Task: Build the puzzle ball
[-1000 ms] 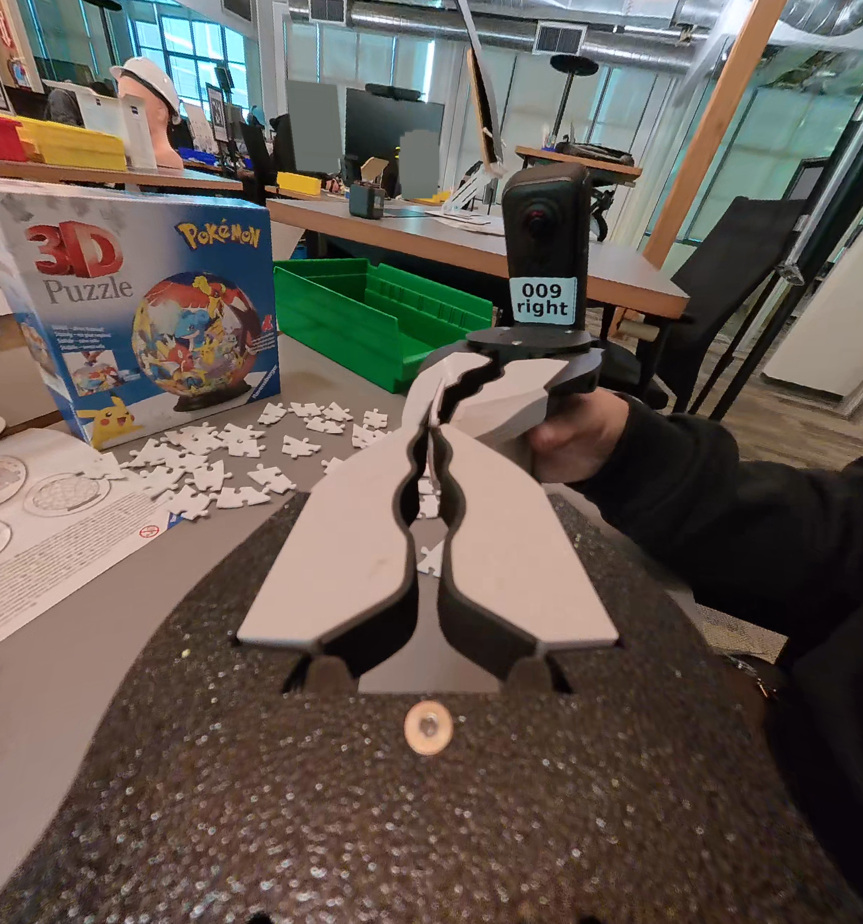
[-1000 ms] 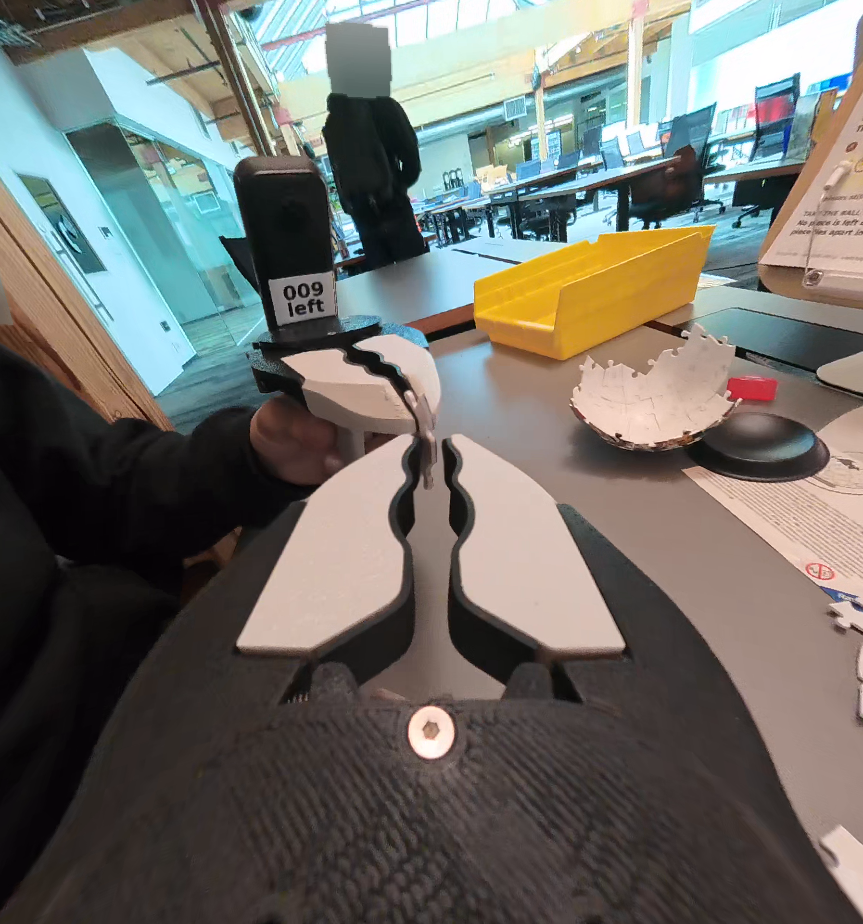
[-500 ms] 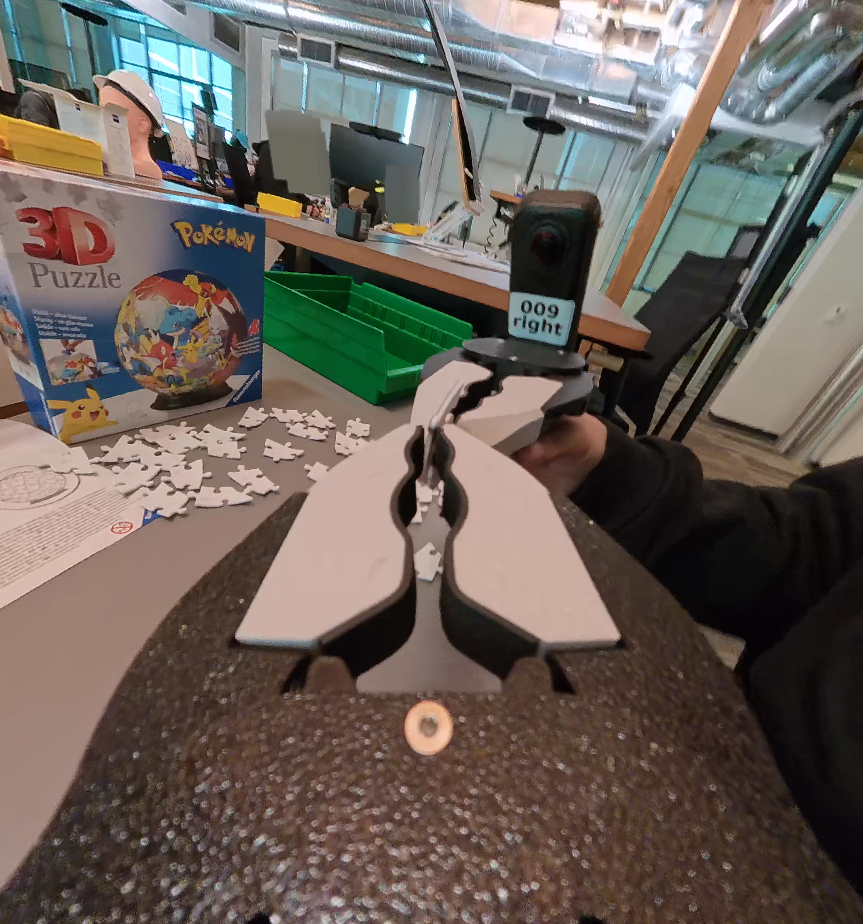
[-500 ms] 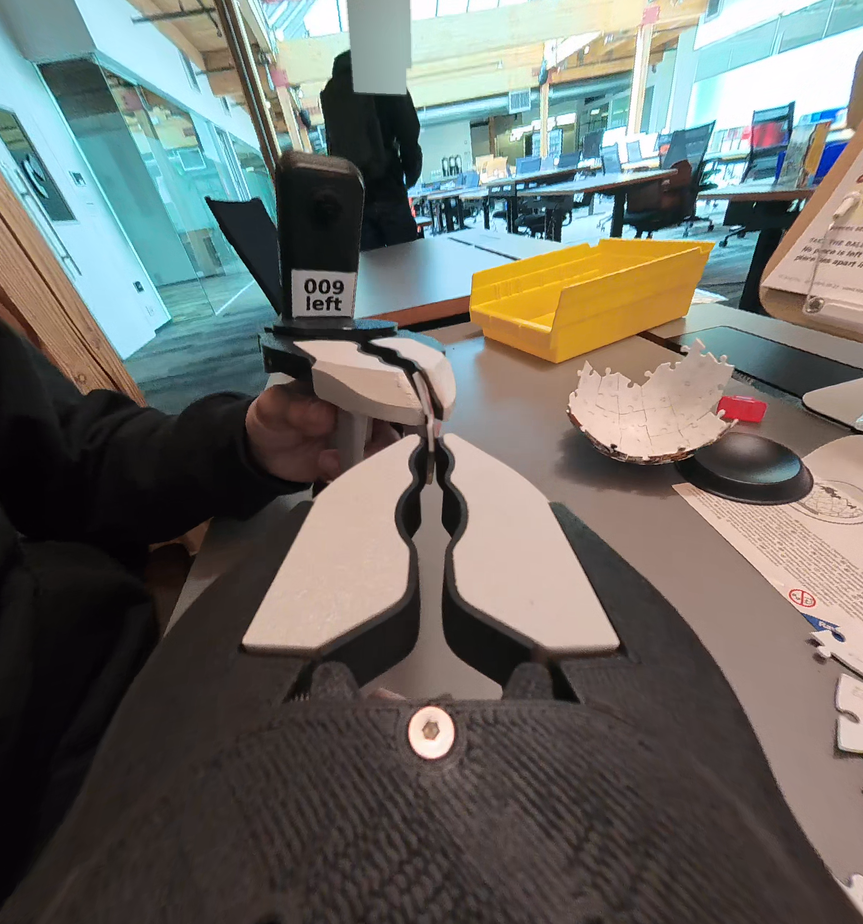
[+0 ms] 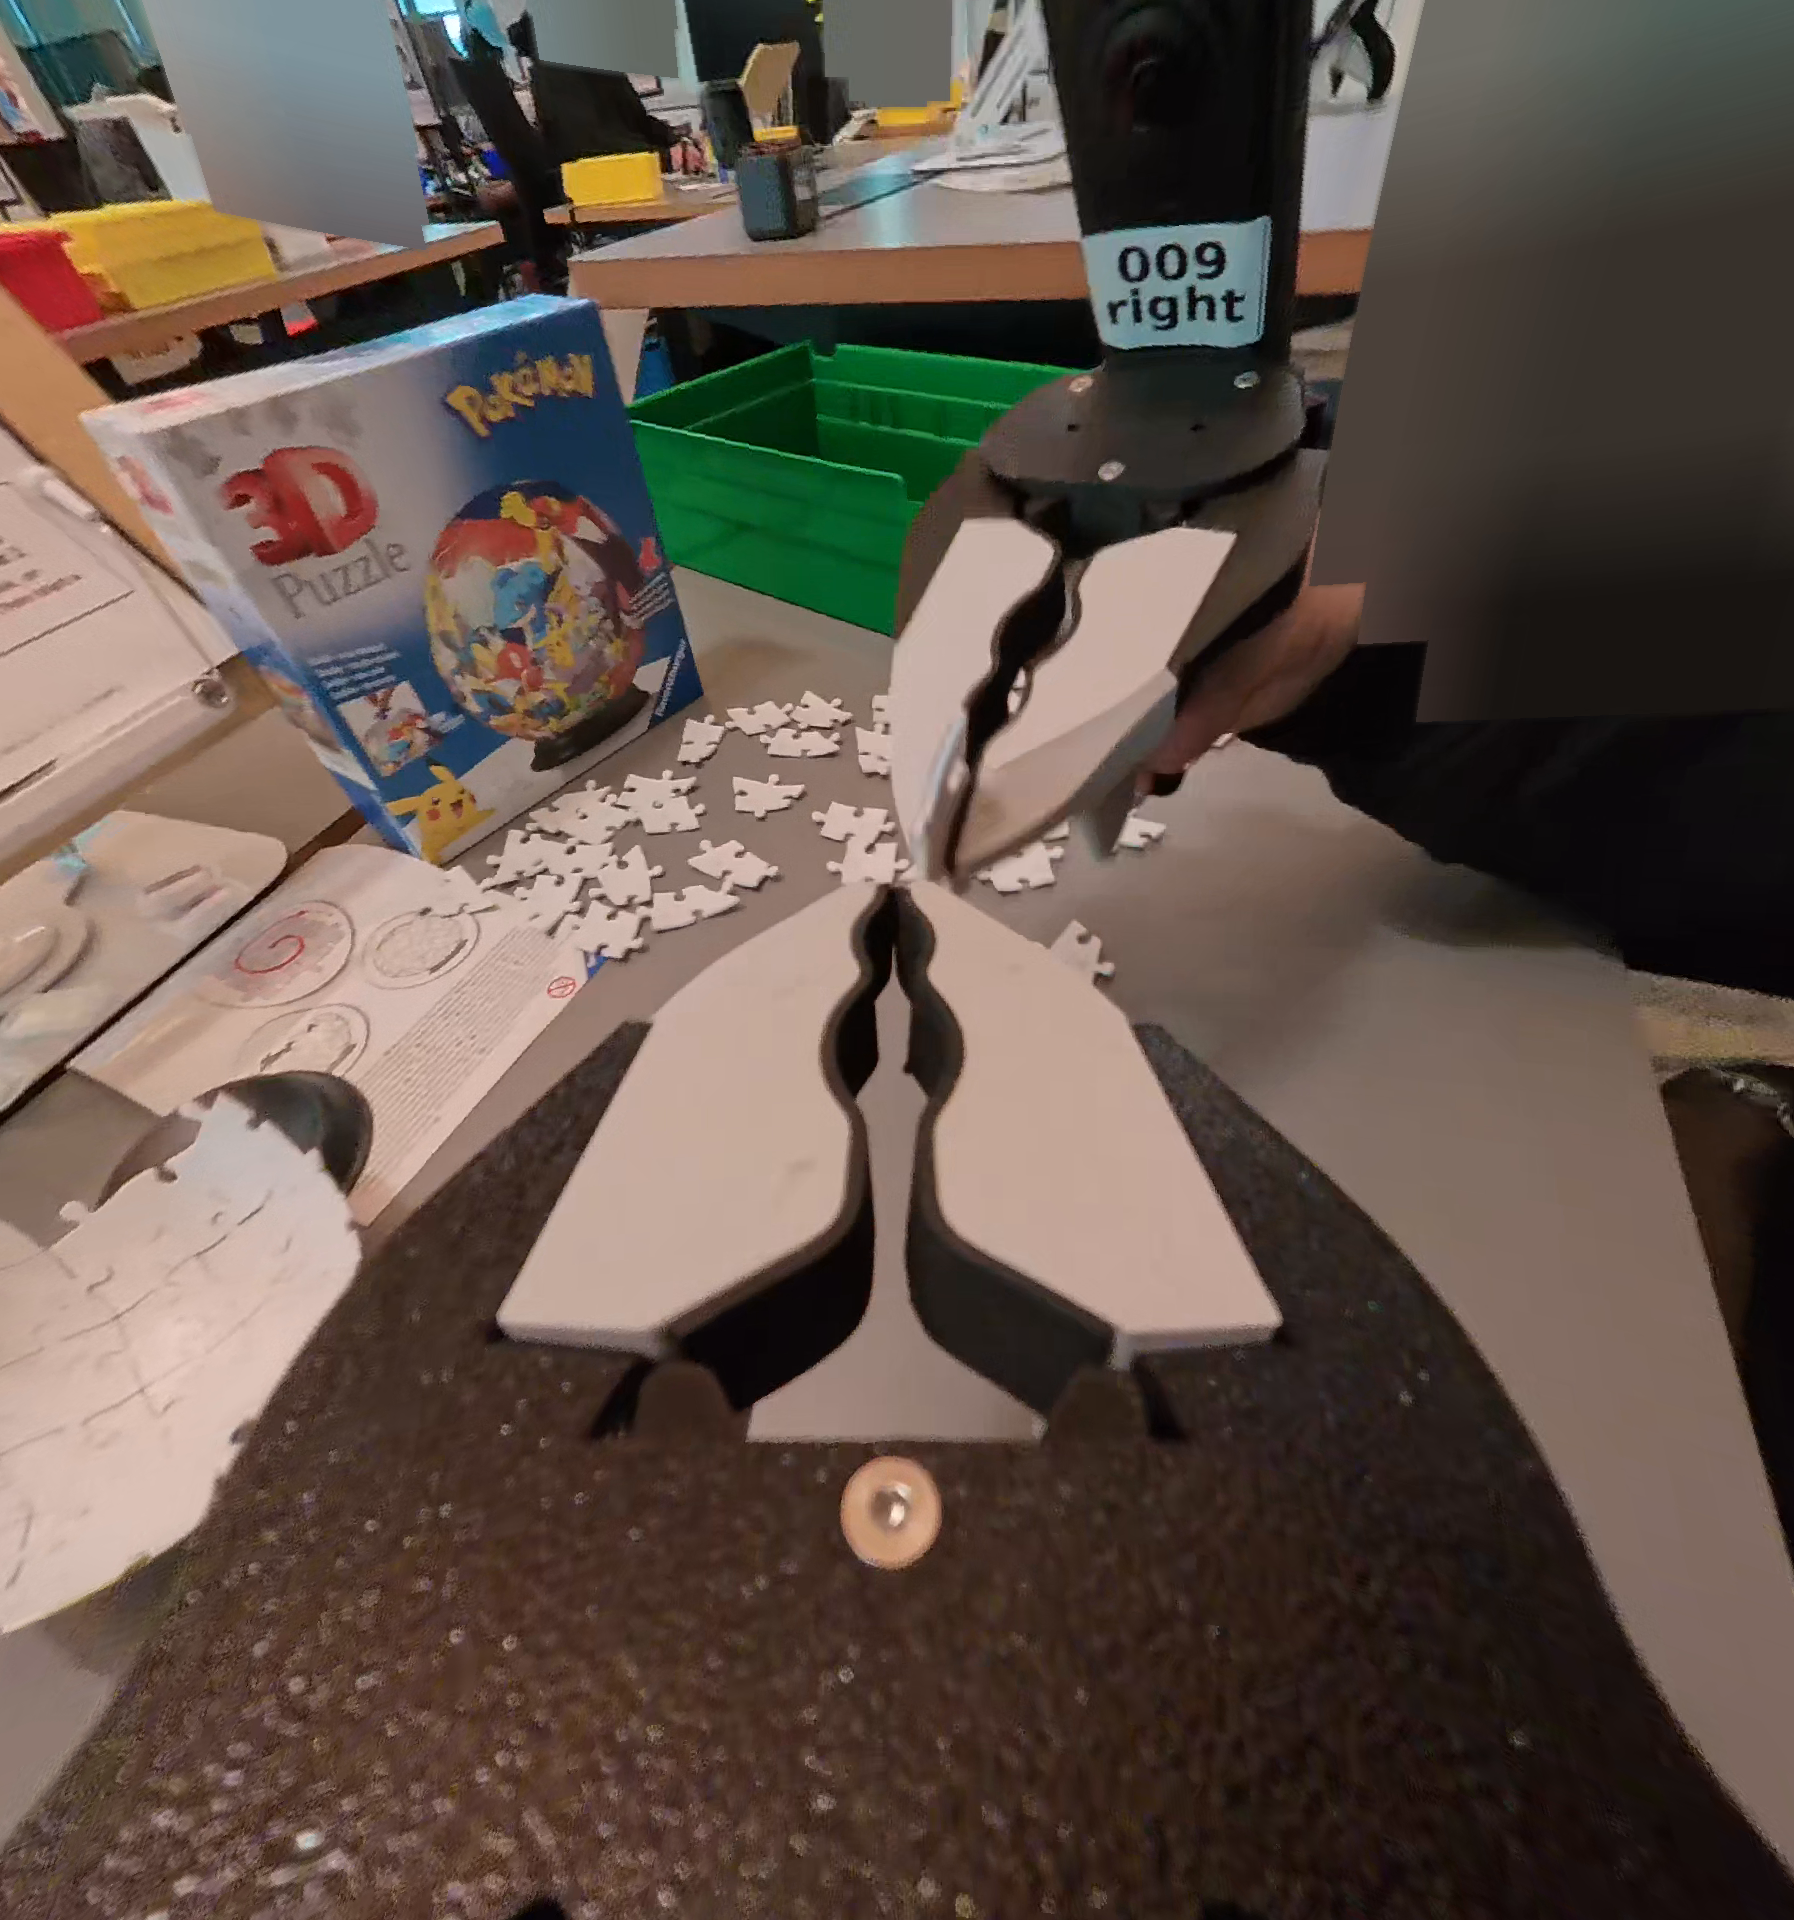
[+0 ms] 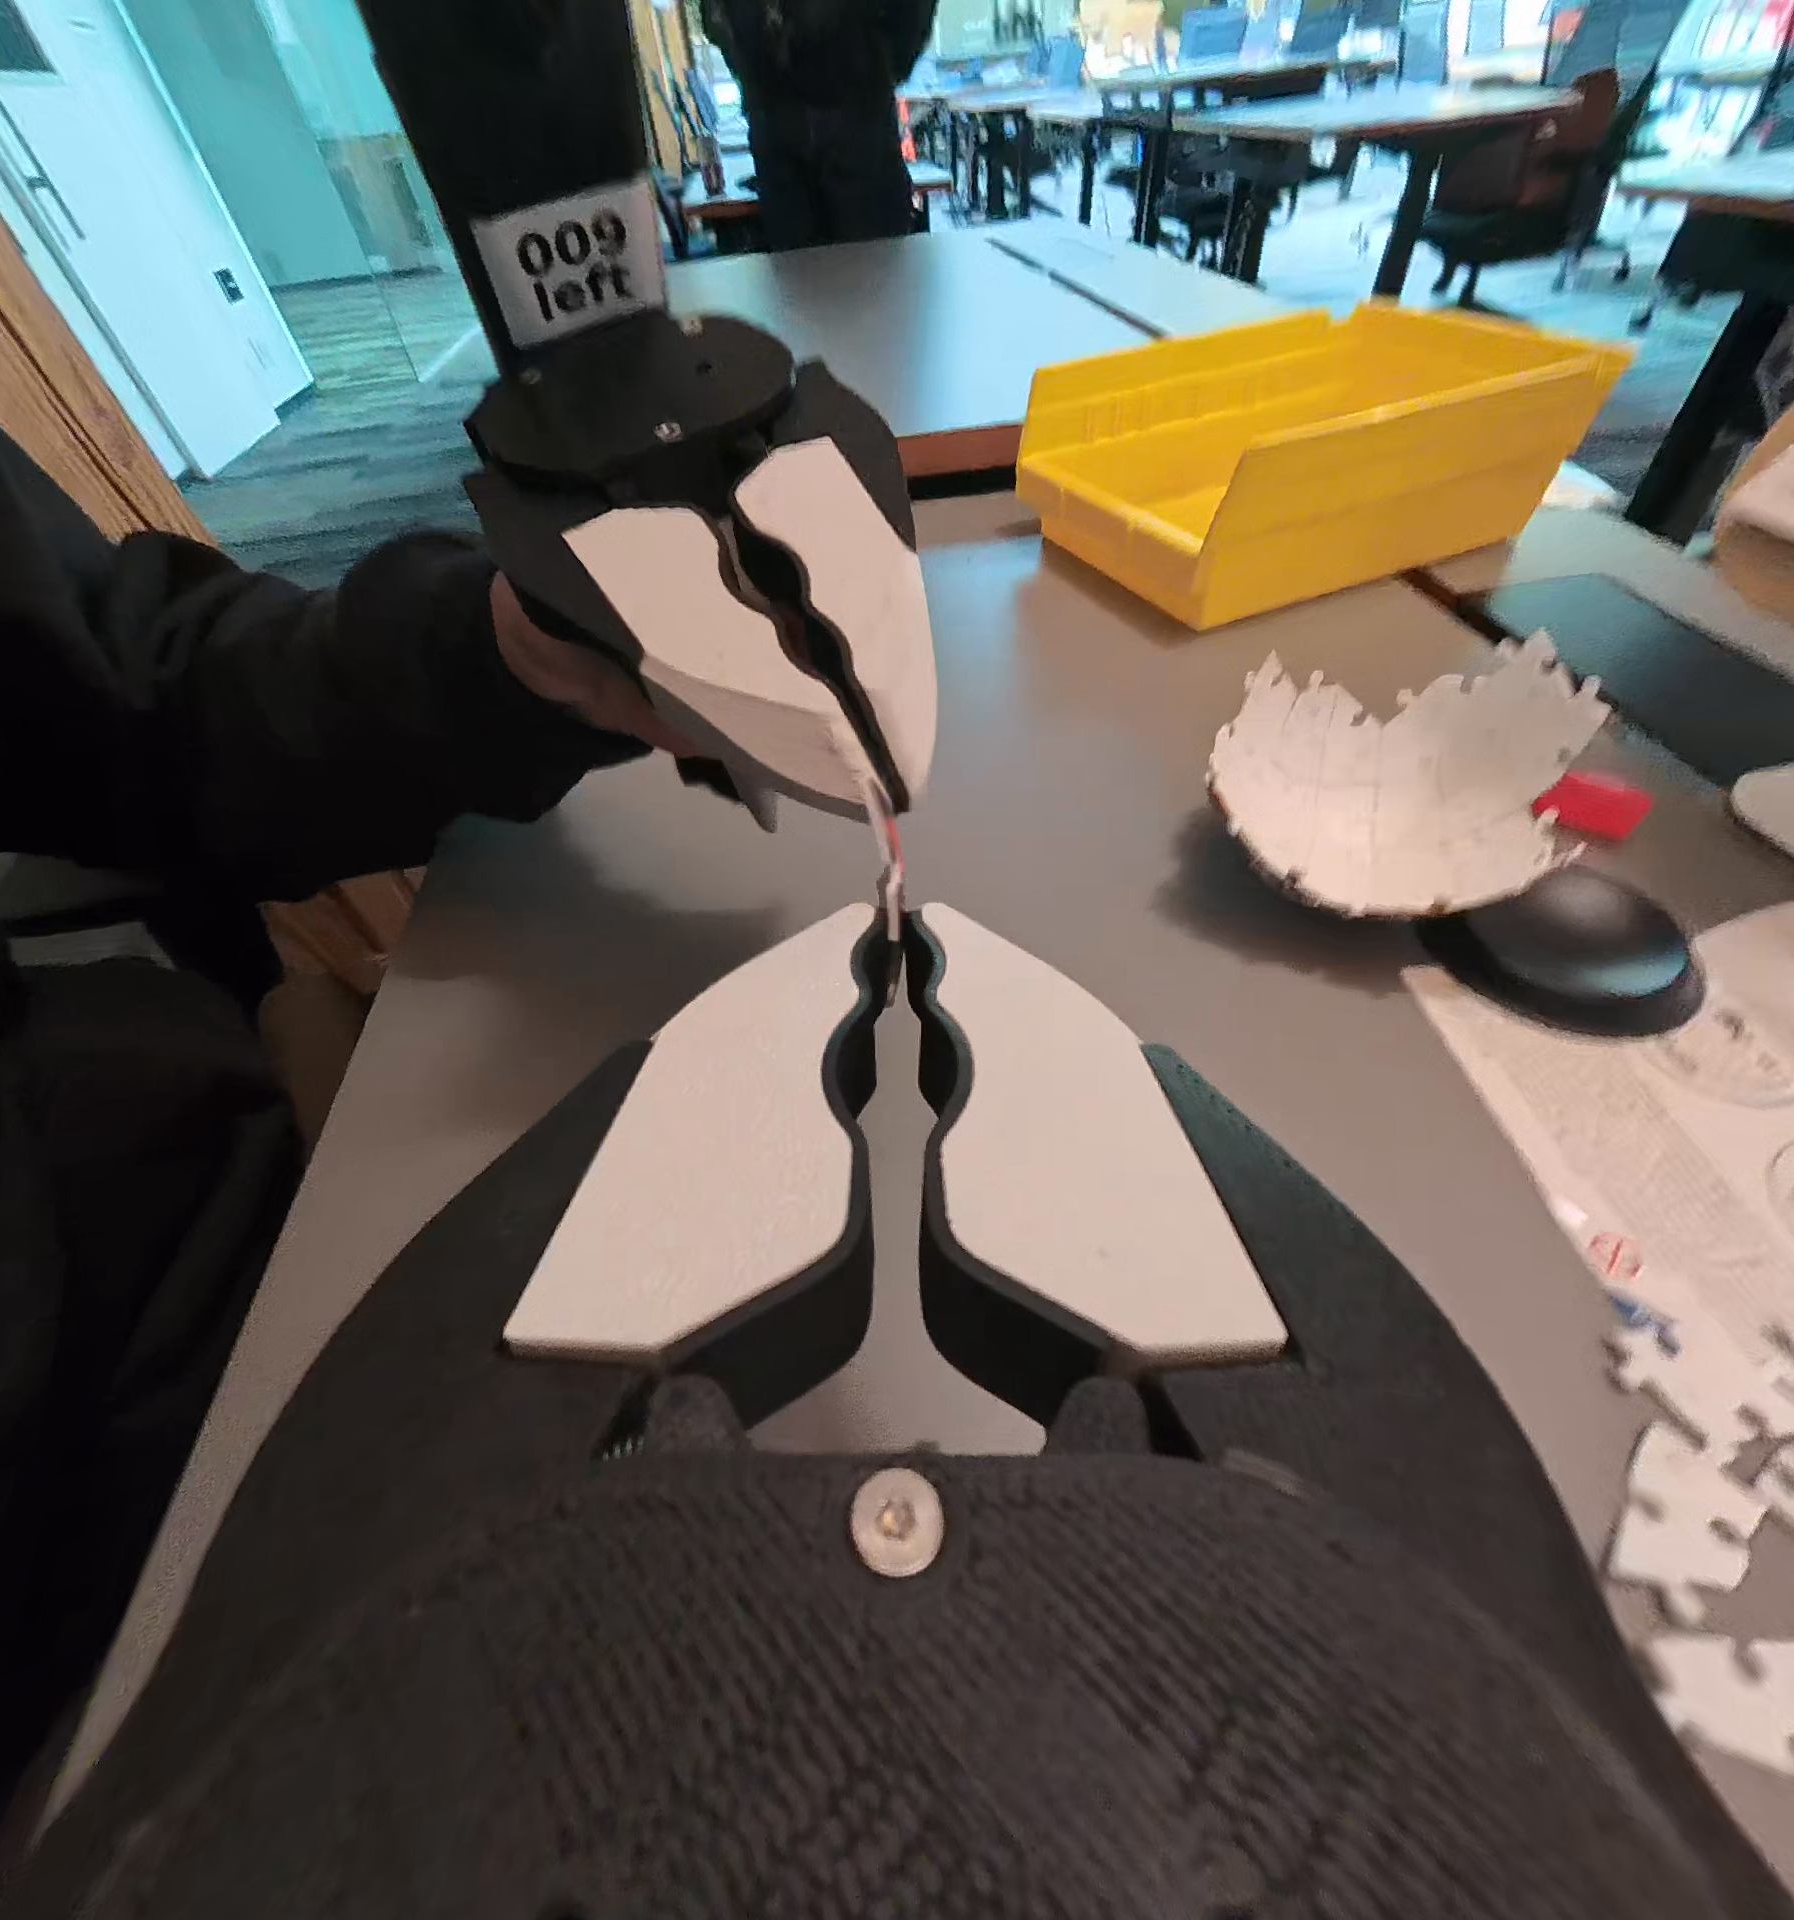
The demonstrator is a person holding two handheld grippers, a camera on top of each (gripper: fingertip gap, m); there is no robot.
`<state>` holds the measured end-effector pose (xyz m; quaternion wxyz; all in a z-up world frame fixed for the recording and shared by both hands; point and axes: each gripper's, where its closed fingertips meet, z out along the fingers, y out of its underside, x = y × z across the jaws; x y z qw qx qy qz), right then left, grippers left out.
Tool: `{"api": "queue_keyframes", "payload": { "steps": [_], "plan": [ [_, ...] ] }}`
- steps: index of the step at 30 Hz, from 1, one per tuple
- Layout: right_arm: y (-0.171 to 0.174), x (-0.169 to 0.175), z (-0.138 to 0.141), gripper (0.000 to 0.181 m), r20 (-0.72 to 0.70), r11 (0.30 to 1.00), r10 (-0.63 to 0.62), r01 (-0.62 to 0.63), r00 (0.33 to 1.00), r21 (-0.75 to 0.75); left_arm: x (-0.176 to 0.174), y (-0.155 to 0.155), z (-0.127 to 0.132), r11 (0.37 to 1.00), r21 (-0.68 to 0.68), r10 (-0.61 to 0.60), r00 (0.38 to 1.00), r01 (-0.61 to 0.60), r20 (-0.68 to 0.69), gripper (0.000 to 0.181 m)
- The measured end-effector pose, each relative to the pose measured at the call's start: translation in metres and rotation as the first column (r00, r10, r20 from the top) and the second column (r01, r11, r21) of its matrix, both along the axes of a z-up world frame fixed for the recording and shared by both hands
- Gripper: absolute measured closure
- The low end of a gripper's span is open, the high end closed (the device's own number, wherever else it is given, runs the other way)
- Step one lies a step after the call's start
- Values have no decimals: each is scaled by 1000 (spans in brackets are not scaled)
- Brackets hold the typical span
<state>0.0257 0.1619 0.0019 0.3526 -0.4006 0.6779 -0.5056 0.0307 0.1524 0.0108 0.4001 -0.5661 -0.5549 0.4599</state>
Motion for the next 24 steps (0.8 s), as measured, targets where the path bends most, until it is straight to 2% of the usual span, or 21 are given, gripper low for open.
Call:
{"api": "queue_keyframes", "payload": {
  "steps": [4, 7, 10, 12, 13, 15, 18, 20, 22, 24],
  "plan": [
    [-35, 0, 32, 179, 12, 995, -8, 9, 1000, -95, 13, -29, 20, 996, 79, 52, 998, -49, -42, 181],
    [-62, 8, 42, 169, -26, 993, 55, -58, 998, -107, 21, -56, 36, 993, 99, 77, 995, -71, -56, 181],
    [-87, 15, 57, 176, -23, 985, 132, -134, 991, -113, 27, -84, 48, 987, 134, 94, 993, -84, -72, 181],
    [-108, 18, 64, 173, -27, 982, 141, -143, 990, -126, 31, -104, 53, 983, 158, 108, 991, -95, -77, 181],
    [-121, 16, 59, 171, -69, 987, 115, -122, 991, -107, 35, -118, 48, 978, 159, 142, 989, -134, -37, 181],
    [-141, 5, 41, 171, -169, 996, 79, -86, 982, -37, 44, -135, 32, 975, 137, 168, 983, -177, 71, 181],
    [-139, -2, 12, 162, -235, 985, 165, -149, 958, 81, 42, -117, -9, 988, 124, 63, 974, -92, 219, 181],
    [-141, -9, -9, 162, -280, 988, 155, -140, 947, 70, 39, -112, -53, 992, 46, 97, 931, -120, 352, 146],
    [-141, -16, -27, 162, -304, 986, 162, -142, 939, 87, 34, -114, -93, 979, 12, 173, 866, -202, 468, 140],
    [-140, -24, -42, 162, -330, 982, 166, -125, 929, 142, 18, -109, -112, 972, 35, 186, 854, -232, 487, 138]
  ]
}}
